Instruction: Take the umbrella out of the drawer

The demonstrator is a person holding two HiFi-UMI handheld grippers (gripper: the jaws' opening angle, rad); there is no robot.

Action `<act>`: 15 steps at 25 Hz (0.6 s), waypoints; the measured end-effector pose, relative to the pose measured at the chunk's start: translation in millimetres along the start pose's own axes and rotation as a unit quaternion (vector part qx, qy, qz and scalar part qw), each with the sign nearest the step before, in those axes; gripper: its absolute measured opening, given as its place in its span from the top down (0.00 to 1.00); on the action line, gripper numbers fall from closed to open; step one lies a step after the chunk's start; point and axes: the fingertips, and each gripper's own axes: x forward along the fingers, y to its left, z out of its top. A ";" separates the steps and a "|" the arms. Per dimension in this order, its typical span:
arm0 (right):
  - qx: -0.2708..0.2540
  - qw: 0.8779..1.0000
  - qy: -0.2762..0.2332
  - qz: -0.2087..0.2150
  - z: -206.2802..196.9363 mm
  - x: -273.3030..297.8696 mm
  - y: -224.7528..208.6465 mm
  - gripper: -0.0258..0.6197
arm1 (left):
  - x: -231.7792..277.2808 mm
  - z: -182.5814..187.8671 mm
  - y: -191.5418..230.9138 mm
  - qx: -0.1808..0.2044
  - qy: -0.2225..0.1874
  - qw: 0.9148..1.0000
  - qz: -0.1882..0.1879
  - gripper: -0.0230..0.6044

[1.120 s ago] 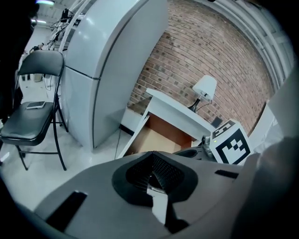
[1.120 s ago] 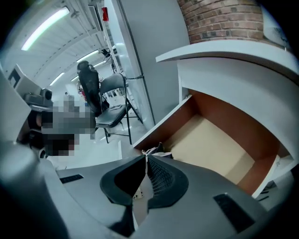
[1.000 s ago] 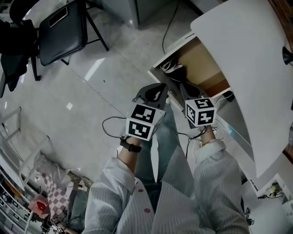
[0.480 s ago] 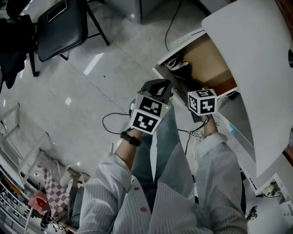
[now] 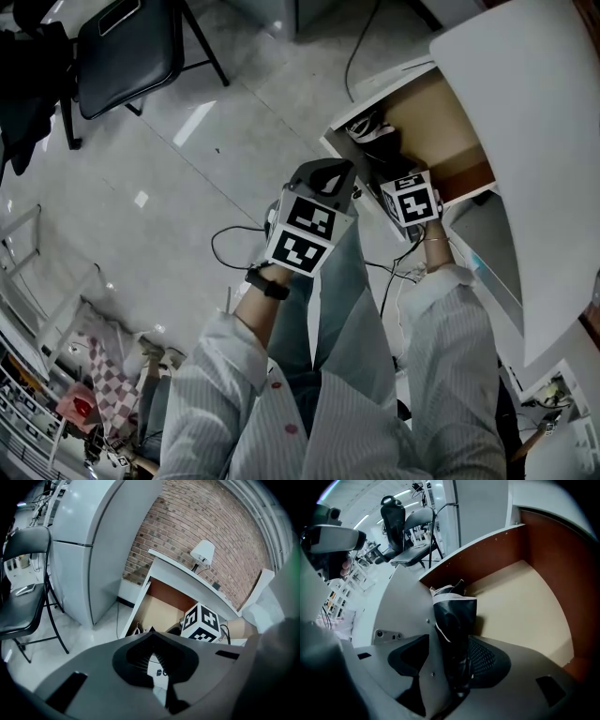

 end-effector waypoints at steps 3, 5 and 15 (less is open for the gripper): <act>0.001 1.000 0.014 0.006 -1.8 6.1 -2.7 0.55 | -1.6 -2.6 0.3 -0.004 0.001 1.000 0.000 0.95; 0.002 1.000 0.026 0.011 -3.9 11.3 -6.1 0.55 | -1.6 -3.3 0.1 -0.002 0.003 1.000 0.000 0.95; -0.022 0.997 0.059 0.034 -15.1 33.6 -19.2 0.55 | -0.1 -6.3 8.5 -0.011 0.005 1.000 0.012 0.95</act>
